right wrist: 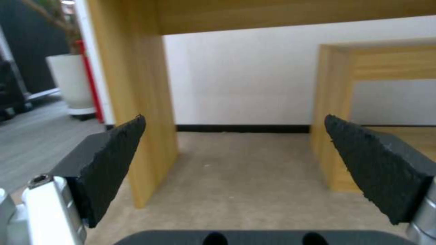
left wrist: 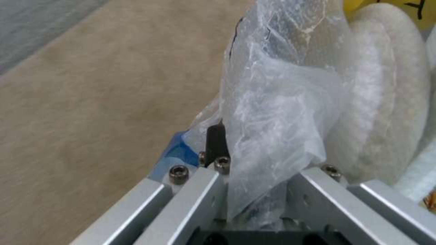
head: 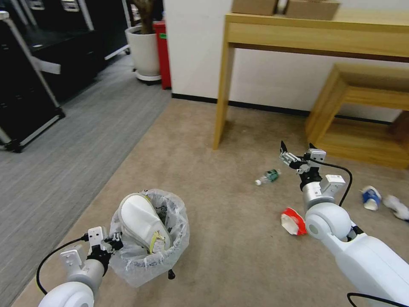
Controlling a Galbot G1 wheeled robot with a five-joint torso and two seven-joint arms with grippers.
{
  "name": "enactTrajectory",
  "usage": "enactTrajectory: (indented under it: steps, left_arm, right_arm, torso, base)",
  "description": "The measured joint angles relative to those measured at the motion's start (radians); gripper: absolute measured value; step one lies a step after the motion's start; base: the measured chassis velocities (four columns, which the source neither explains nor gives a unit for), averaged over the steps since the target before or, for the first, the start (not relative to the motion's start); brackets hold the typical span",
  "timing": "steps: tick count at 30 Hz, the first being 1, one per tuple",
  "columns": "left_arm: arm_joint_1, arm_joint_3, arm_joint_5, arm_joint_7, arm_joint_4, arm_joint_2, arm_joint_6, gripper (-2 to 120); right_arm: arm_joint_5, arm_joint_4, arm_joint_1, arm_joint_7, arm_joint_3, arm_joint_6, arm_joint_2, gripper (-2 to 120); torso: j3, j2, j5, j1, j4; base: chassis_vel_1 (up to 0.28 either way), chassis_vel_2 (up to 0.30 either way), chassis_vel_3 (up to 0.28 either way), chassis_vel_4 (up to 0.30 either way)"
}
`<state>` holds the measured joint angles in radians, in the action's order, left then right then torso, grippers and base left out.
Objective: Pick up the trash bin and place the garbage on the floor into it.
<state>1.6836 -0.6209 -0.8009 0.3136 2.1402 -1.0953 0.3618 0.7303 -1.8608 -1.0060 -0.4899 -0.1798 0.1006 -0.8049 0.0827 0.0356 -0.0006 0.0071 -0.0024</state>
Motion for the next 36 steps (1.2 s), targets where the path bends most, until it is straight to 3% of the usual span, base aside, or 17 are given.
enactTrajectory:
  steps: [18,24,36]
  left_arm:
    - [-0.001,-0.002,-0.004,0.003,-0.005,0.004,-0.007,1]
    - [-0.007,-0.004,-0.015,0.014,-0.01,0.005,-0.007,1]
    - [-0.001,-0.014,-0.024,0.024,-0.006,0.003,-0.007,1]
  right_arm:
    - [-0.029,0.013,0.011,0.019,0.037,0.036,-0.021,100]
    - [-0.029,0.014,0.015,0.025,0.04,0.042,-0.025,100]
    - [-0.027,0.016,0.014,0.046,0.046,0.047,-0.033,100]
  torso:
    - [0.0,0.0,0.0,0.0,-0.0005]
    - [0.0,0.0,0.0,0.0,0.0004]
    - [0.0,0.0,0.0,0.0,0.0001]
  base:
    - [-0.117,-0.114,-0.11,-0.11]
    - [-0.007,-0.014,-0.017,-0.008]
    - [0.0,0.0,0.0,0.0]
